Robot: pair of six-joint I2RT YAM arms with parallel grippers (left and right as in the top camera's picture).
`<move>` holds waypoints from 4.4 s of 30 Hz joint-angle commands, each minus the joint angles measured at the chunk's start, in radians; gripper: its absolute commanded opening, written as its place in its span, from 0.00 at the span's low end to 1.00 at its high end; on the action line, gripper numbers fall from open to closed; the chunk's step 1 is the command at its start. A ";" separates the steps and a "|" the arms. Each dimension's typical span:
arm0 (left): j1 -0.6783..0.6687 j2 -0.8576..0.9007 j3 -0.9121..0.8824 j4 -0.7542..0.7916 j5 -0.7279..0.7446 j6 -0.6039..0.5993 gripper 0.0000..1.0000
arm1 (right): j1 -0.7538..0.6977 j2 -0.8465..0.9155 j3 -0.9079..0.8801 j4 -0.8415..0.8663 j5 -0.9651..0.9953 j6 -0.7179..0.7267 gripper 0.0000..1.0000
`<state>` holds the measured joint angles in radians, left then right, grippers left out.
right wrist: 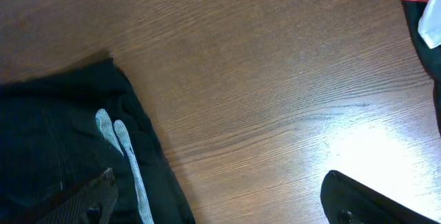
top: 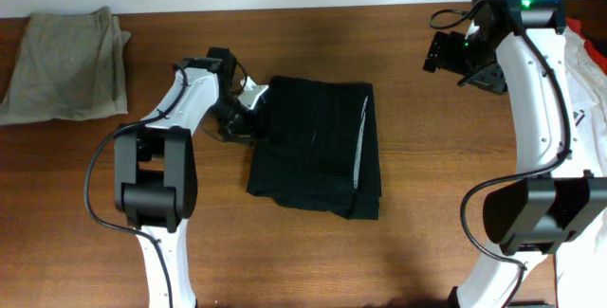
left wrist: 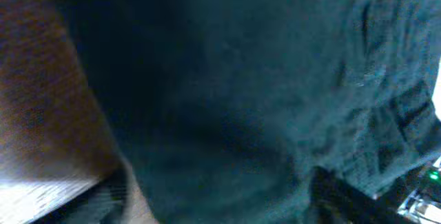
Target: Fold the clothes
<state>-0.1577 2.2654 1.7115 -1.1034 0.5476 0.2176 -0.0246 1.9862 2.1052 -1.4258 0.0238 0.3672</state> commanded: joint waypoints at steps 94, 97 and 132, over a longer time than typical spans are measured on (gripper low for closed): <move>0.763 -0.245 0.575 0.270 0.118 -0.116 0.99 | 0.061 -0.062 0.002 0.001 0.003 0.008 0.99; 0.763 -0.245 0.575 0.270 0.118 -0.116 0.99 | 0.205 -0.221 0.002 0.001 0.003 0.008 0.99; 0.763 -0.245 0.575 0.270 0.118 -0.116 0.99 | 0.179 -1.983 -2.071 1.548 0.111 0.009 0.99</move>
<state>0.6025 2.0129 2.2868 -0.8337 0.6548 0.1074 0.1600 0.0139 0.0769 0.0669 0.1406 0.3676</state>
